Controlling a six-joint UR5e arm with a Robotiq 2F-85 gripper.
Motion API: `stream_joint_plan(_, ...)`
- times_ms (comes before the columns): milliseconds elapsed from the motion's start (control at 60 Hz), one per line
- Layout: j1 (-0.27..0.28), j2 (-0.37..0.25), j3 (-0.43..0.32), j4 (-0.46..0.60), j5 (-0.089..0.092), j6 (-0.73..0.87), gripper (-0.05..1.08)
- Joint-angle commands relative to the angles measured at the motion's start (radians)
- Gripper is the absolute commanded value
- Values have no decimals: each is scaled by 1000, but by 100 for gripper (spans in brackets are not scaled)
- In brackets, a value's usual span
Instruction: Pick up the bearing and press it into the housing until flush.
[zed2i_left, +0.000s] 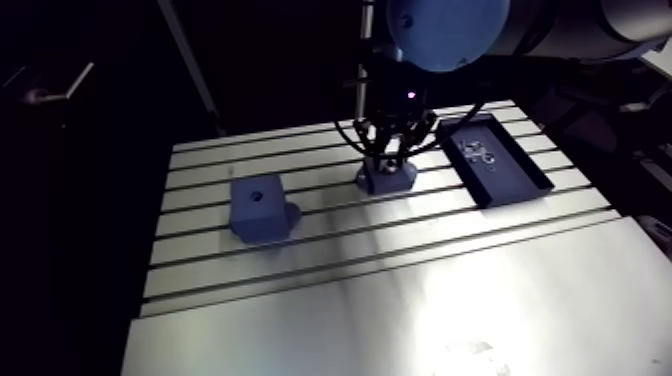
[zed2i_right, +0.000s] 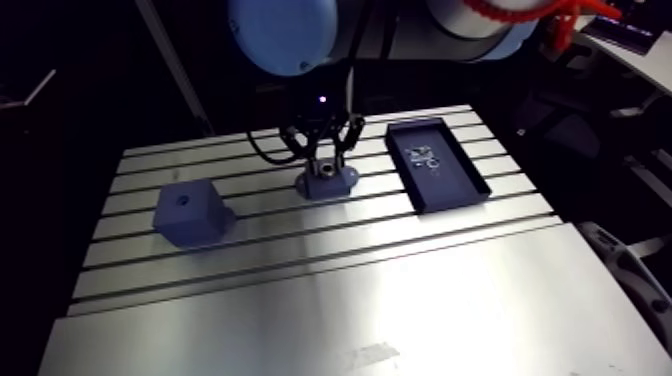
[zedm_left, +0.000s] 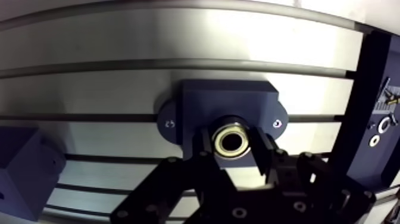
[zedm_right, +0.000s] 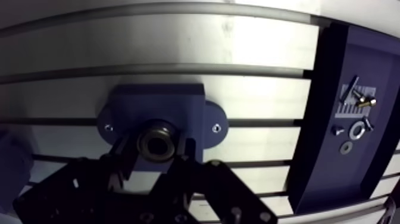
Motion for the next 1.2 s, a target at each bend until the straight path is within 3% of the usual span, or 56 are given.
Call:
stream_joint_plan(17,0,0,-1,0,-2,-9,57)
stream_joint_plan(1200,1,5,-1,-16,3,-12,57)
